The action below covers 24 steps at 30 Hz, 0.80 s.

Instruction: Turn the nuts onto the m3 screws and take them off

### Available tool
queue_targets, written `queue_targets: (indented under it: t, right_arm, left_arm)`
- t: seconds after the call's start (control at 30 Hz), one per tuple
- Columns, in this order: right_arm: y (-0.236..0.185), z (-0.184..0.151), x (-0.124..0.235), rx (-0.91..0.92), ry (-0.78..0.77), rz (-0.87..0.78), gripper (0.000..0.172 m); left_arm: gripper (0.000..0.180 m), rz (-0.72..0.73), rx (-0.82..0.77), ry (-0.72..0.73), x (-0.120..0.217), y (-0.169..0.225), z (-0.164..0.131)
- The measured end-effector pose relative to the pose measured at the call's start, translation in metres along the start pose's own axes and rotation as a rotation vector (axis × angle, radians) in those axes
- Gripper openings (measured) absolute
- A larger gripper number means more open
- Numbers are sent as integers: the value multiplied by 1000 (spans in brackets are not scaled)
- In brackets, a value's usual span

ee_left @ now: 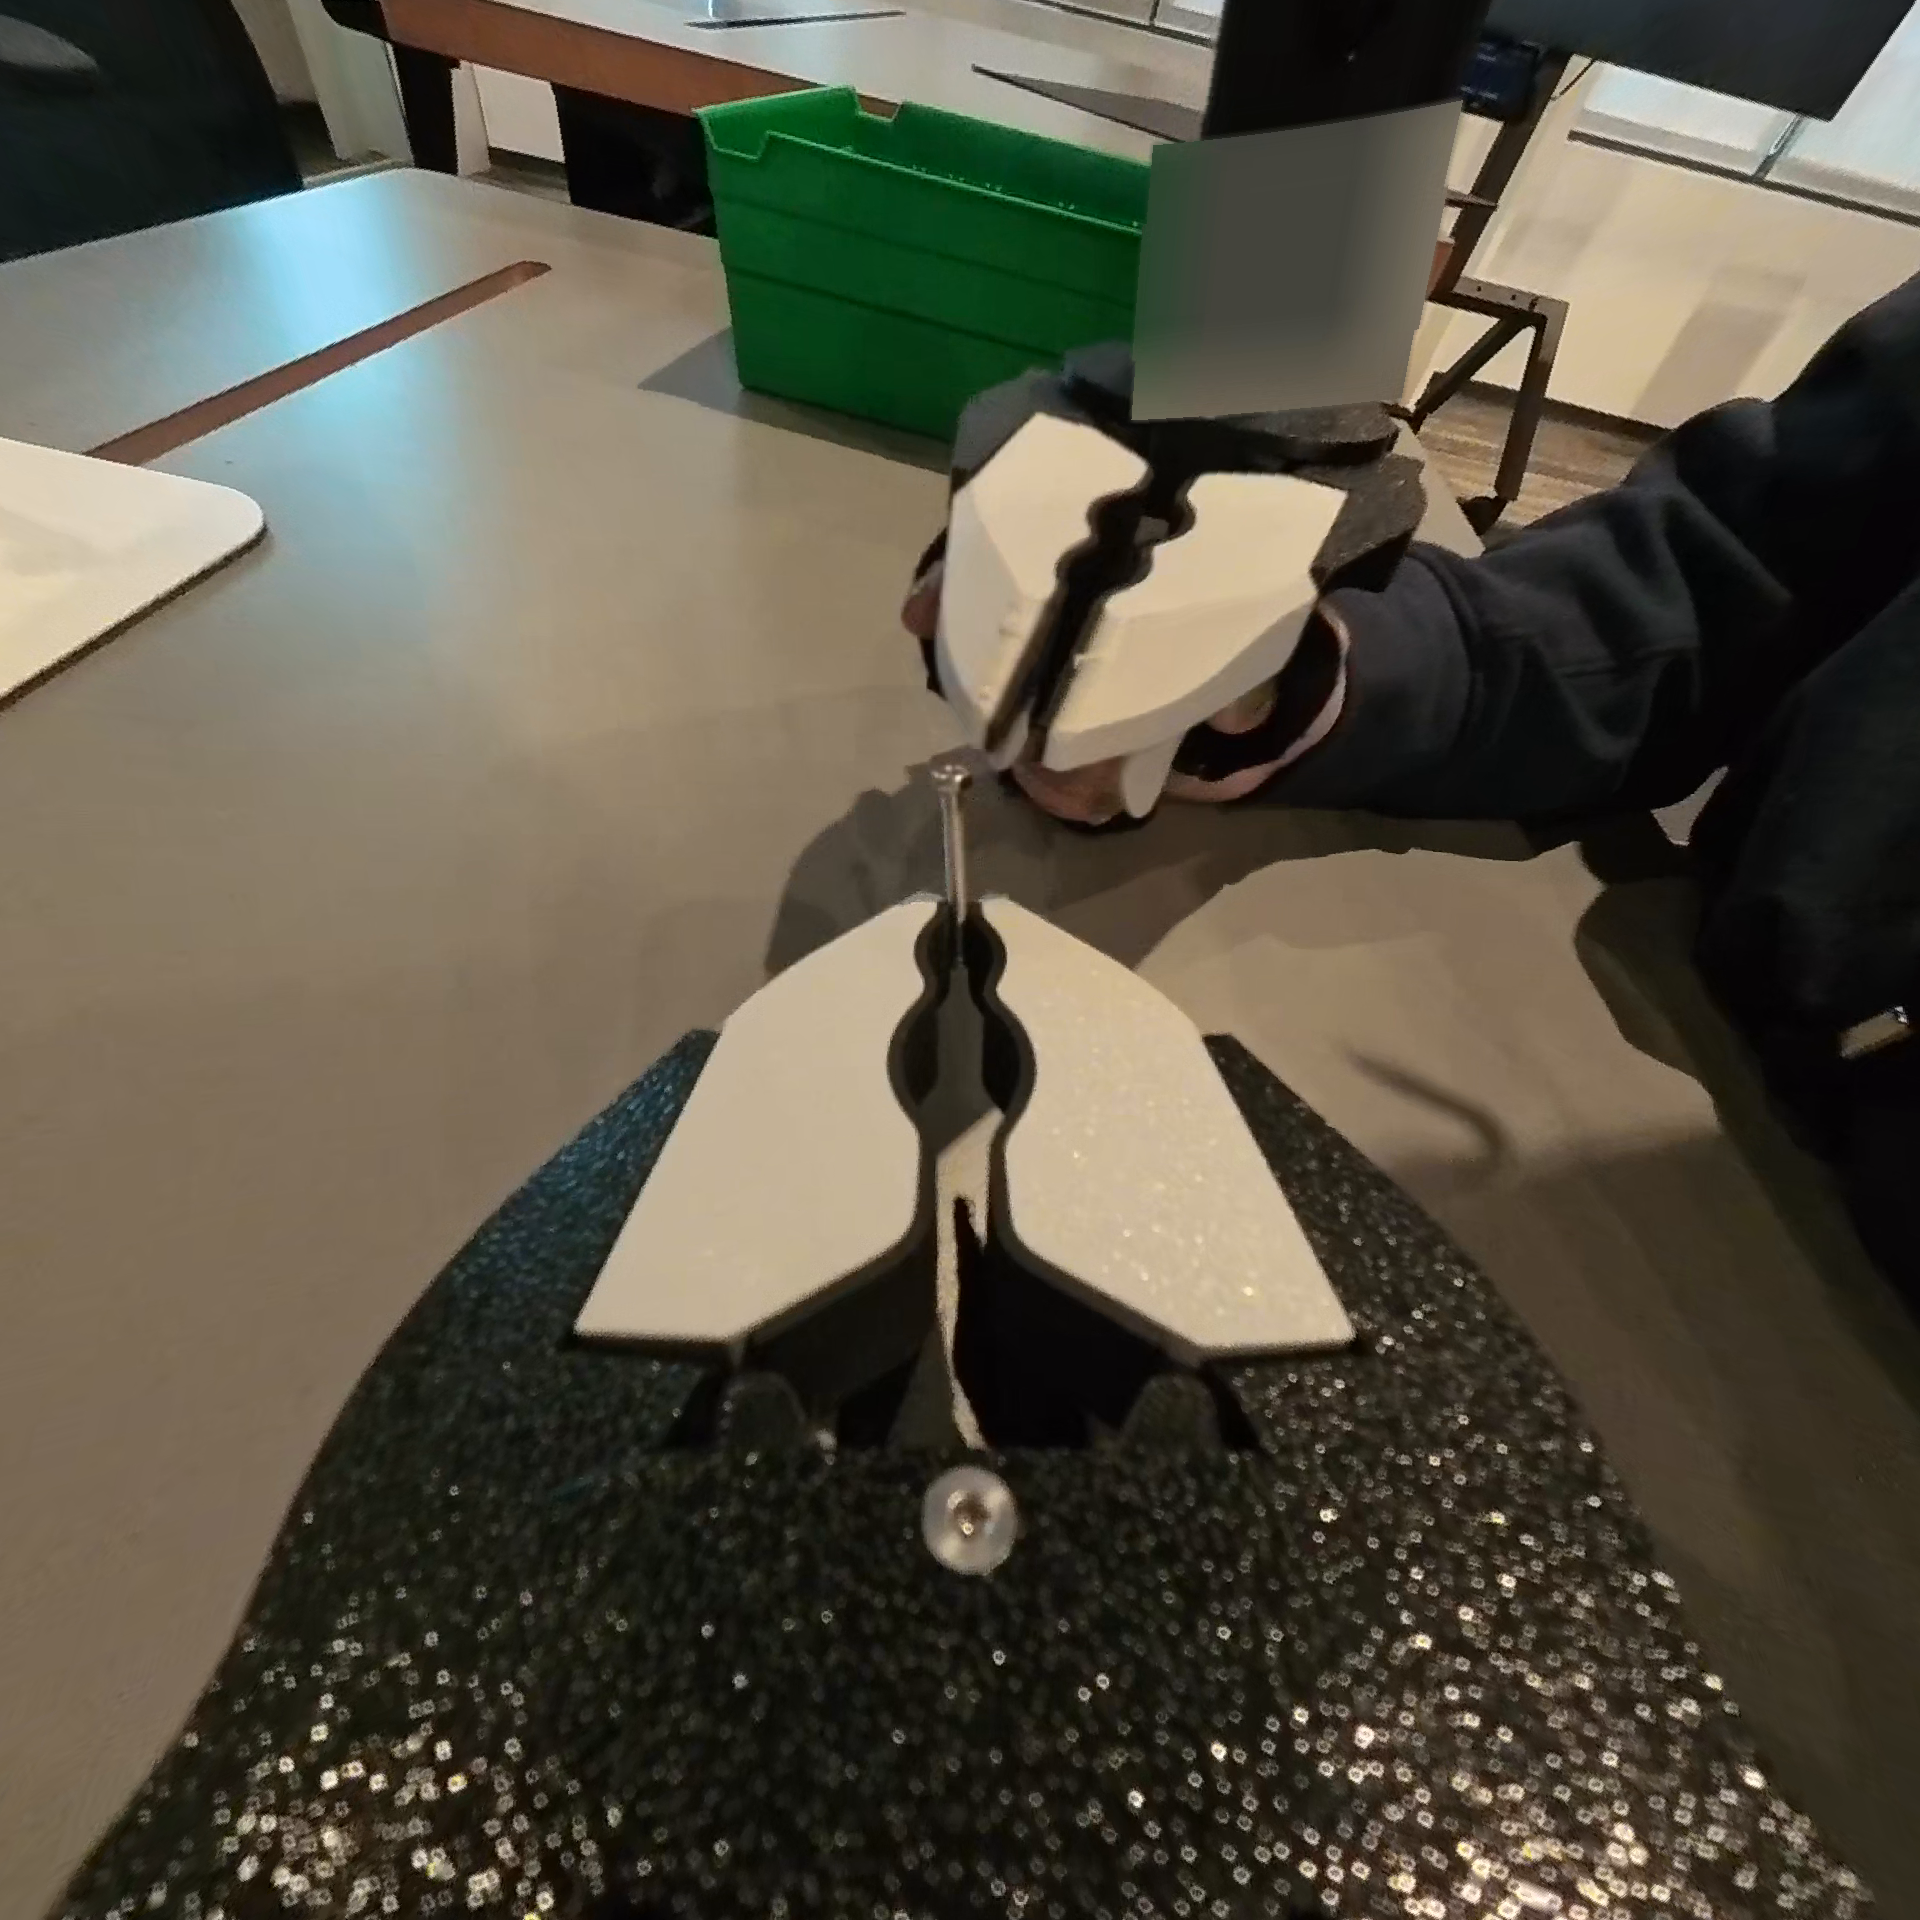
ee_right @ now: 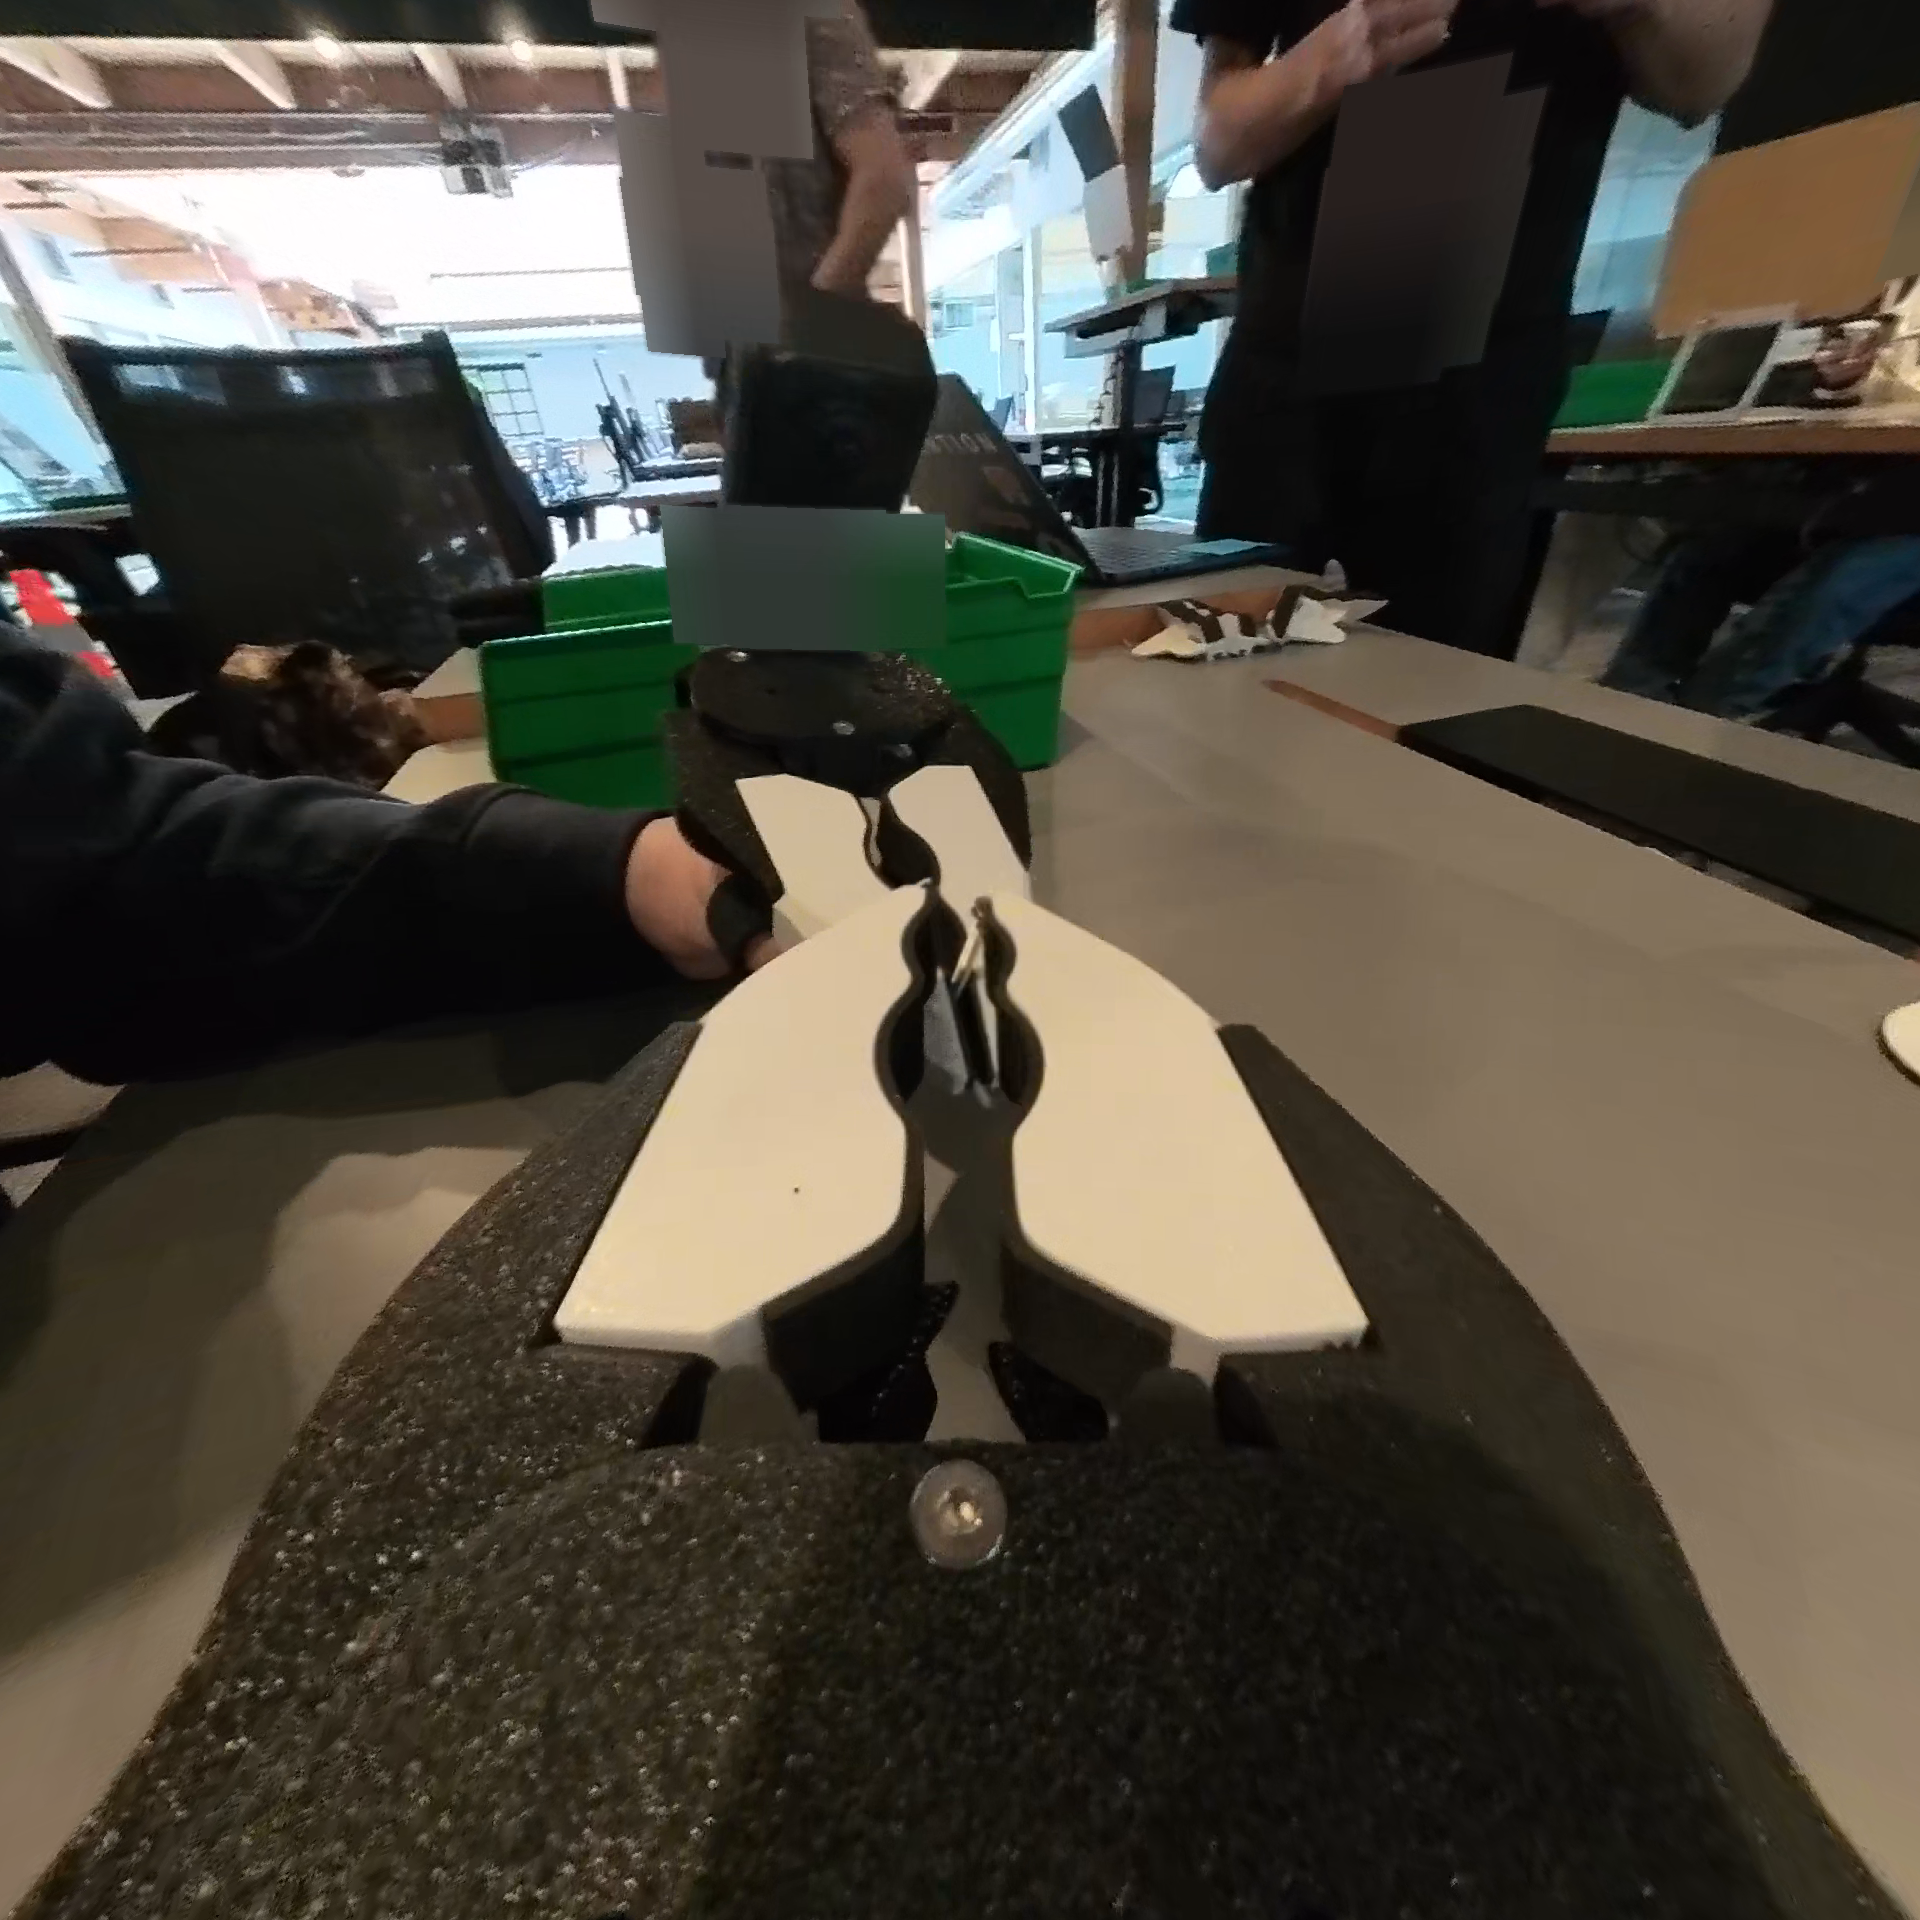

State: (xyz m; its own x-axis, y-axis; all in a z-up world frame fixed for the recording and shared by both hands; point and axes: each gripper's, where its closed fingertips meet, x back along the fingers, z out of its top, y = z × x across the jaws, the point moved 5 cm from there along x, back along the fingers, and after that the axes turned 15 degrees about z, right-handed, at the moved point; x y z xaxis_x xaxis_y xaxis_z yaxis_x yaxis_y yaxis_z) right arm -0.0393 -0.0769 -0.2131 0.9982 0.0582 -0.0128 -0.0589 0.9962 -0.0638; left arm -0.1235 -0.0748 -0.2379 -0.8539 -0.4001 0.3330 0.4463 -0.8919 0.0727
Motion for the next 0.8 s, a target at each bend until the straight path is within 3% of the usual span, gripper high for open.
queue_targets:
  t: [0.1,0.2,0.37,0.53,0.7,0.8]
  right_arm:
    - [4,-2,-5,-10,-32,-9,16]
    - [-3,-2,-2,11,-27,30,3]
    - [4,-2,-4,-3,-28,-25,13]
    - [-3,-2,-2,13,-35,18,4]
    - [3,-2,-3,8,-33,-26,14]
    - [-1,-2,-4,21,-42,4,9]
  left_arm:
    - [2,3,-3,-2,0,0,0]
    - [2,1,5,5,1,0,0]
    - [2,-1,-3,-7,0,1,0]
    - [2,-5,0,0,1,1,0]
    - [2,-8,4,-4,0,0,0]
    - [2,-9,9,-1,0,0,0]
